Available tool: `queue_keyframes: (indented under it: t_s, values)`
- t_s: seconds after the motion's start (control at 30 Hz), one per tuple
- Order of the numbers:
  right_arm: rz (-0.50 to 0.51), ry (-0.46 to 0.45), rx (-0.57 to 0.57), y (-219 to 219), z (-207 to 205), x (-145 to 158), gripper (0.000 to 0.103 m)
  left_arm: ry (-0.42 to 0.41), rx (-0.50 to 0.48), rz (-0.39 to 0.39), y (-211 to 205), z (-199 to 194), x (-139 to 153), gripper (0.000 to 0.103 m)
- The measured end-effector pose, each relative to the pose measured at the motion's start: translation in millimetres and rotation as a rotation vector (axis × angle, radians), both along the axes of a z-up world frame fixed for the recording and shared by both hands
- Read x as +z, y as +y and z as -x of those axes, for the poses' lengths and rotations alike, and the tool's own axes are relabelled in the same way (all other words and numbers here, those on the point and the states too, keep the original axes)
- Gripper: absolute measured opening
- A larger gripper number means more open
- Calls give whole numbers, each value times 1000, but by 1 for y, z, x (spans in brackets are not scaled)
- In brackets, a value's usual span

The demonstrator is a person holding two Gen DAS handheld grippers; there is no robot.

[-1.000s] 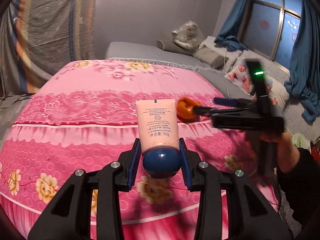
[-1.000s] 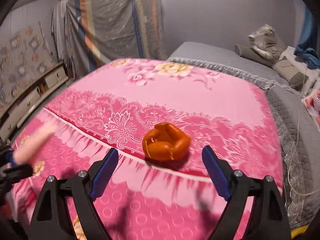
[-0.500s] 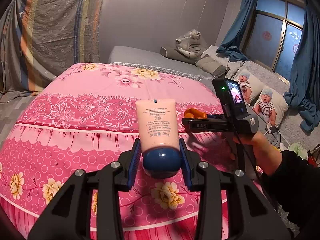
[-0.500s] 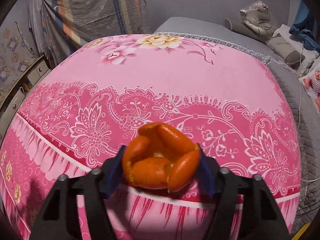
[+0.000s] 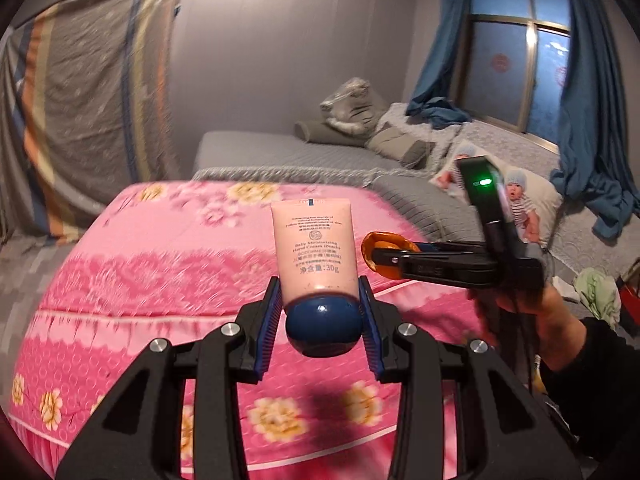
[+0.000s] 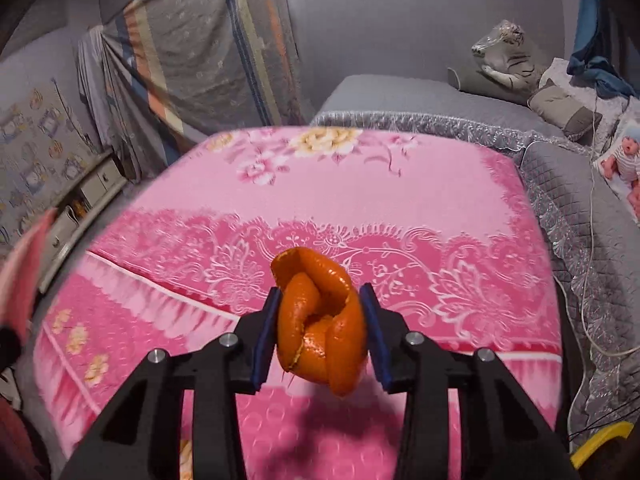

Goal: Collect trash
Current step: 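Carry the tube and orange peel over the yellow bin and open both tools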

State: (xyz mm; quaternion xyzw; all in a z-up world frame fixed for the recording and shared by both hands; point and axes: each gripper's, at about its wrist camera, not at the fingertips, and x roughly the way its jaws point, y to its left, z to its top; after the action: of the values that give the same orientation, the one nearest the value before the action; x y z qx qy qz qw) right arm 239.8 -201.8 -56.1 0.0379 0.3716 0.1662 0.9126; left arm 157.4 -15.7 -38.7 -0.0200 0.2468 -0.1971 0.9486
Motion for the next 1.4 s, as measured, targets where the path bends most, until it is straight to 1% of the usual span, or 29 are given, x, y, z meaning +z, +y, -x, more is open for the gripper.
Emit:
queue_keyframes:
  t_s: [0.07,0.2,0.27,0.37,0.4,0.63,0.73,0.8,0.93,1.03,1.13,1.27,1.4]
  values:
    - [-17,-37,-22,-20,24,18,37,-23,-33,-5,-15,5,9,35]
    - [-52,-90,-88,-62,71,42,37,-60,-106,-18,-48,14,23,35]
    - [-60,-124,-138,-85,96,51,37,-76,-146,-21,-65,19,29,35]
    - [-56,-167,-207,-113,125,56,37,-104,-204,-29,-91,27,38,35]
    - [-57,-179,-246,-127,137,57,37,-114,-221,-32,-100,30,40,35]
    - [-61,-210,-464,-194,188,47,37,-151,-351,-35,-159,46,52,35]
    - [-44,-219,-547,-217,206,40,37,-164,-398,-46,-181,54,53,35]
    - [-33,-214,-593,-231,216,33,37,-165,-438,-51,-199,59,53,35]
    - [-47,-177,-674,-258,232,16,38,-161,-505,-60,-230,64,49,35]
    - [-63,-135,-722,-273,237,1,38,-135,-566,-64,-260,64,41,35]
    - [-72,-91,-782,-285,238,-15,38,-60,-632,-68,-291,58,24,35]
    - [-106,-44,-836,-302,244,-33,38,16,-670,-106,-326,47,-1,35]
    - [-126,-8,-870,-314,249,-46,38,94,-691,-117,-355,34,-21,35]
